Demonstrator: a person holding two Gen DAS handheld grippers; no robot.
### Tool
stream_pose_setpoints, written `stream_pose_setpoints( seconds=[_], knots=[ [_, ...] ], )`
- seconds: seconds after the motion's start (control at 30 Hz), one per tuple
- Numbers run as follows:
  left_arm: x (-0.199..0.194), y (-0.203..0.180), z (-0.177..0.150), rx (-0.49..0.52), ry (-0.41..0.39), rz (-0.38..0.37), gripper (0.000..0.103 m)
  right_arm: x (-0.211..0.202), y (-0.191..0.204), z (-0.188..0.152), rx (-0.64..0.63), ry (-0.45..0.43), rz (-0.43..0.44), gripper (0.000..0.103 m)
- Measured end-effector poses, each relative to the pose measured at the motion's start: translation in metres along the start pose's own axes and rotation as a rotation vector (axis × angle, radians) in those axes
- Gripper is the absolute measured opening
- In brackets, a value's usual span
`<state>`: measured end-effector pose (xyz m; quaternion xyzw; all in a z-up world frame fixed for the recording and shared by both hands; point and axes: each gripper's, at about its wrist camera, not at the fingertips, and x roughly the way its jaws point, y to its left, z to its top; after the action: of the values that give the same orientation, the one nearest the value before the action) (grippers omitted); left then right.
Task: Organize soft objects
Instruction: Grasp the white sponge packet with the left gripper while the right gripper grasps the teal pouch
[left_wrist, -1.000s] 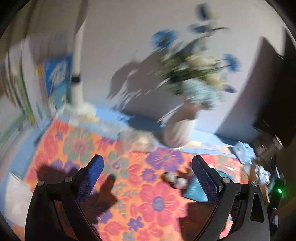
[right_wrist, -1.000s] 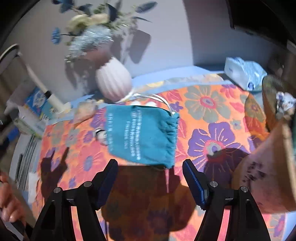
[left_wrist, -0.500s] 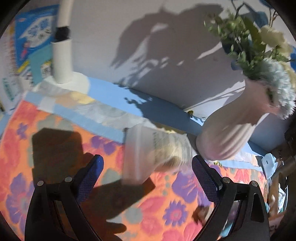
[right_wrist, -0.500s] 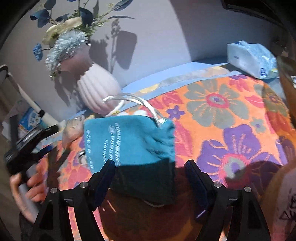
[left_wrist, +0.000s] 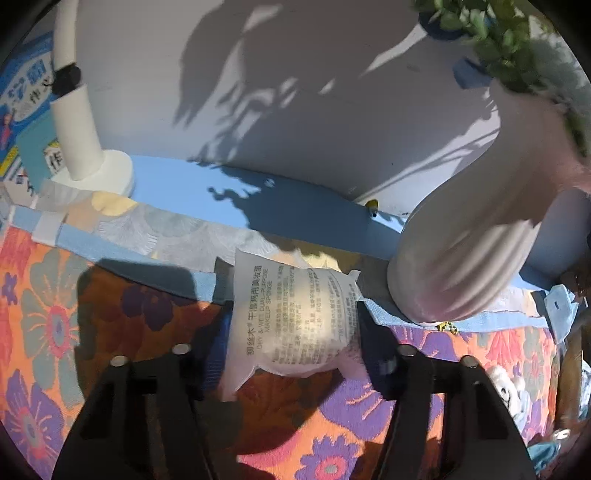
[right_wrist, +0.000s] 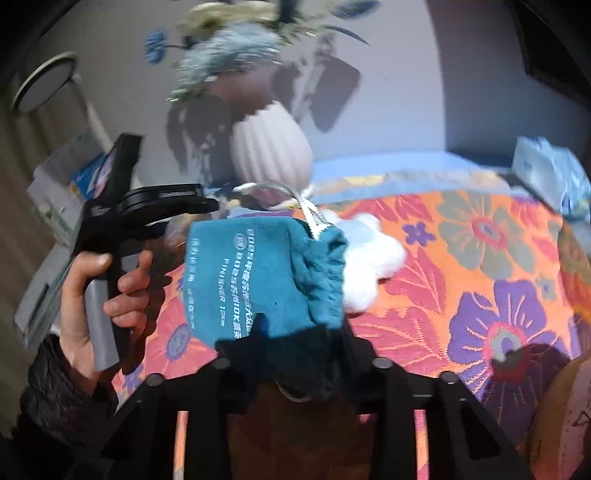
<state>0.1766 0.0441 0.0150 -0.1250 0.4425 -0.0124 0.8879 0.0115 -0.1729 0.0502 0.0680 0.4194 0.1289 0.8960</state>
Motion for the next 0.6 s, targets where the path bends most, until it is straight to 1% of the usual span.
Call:
stream_pose_setpoints(
  seconds=[0.03,0.13,0.17,0.23,0.33,0.37,0.4,0.47,0.5,0.53,0.57,0.6],
  knots=[
    [-0.005,0.001,-0.001,-0.001,-0.006,-0.002,0.052,-0.002,0.002,-0.003,0.006,0.007,0.009,0.027],
    [-0.028,0.005,-0.008,-0.003,-0.033,-0.011,0.051,-0.014,-0.001,-0.016,0.054,0.04,0.049,0.023],
    [-0.036,0.007,-0.011,-0.007,-0.043,-0.015,0.051,-0.02,-0.002,-0.022,0.076,0.053,0.065,0.023],
    [-0.055,0.01,-0.017,-0.018,-0.064,-0.026,0.051,-0.033,-0.005,-0.037,0.127,0.091,0.054,0.023],
    [-0.081,0.012,-0.03,-0.038,-0.085,-0.047,0.051,-0.044,0.001,-0.055,0.199,0.159,0.12,0.023],
    [-0.089,0.013,-0.036,-0.04,-0.09,-0.057,0.051,-0.046,0.004,-0.058,0.199,0.168,0.12,0.023],
    [-0.097,0.013,-0.043,-0.041,-0.097,-0.061,0.051,-0.051,0.007,-0.06,0.184,0.173,0.1,0.026],
    [-0.111,0.013,-0.059,-0.038,-0.118,-0.057,0.051,-0.059,0.01,-0.061,0.151,0.171,0.018,0.051],
    [-0.115,0.013,-0.066,-0.037,-0.127,-0.057,0.051,-0.067,0.008,-0.062,0.148,0.144,-0.031,0.072],
    [-0.117,0.014,-0.072,-0.035,-0.136,-0.061,0.051,-0.074,0.004,-0.064,0.153,0.113,-0.05,0.081],
    [-0.119,0.014,-0.08,-0.03,-0.144,-0.067,0.051,-0.079,0.002,-0.063,0.153,0.095,-0.052,0.082],
    [-0.116,0.015,-0.083,-0.028,-0.143,-0.072,0.051,-0.08,0.001,-0.061,0.142,0.09,-0.051,0.088]
  ],
)
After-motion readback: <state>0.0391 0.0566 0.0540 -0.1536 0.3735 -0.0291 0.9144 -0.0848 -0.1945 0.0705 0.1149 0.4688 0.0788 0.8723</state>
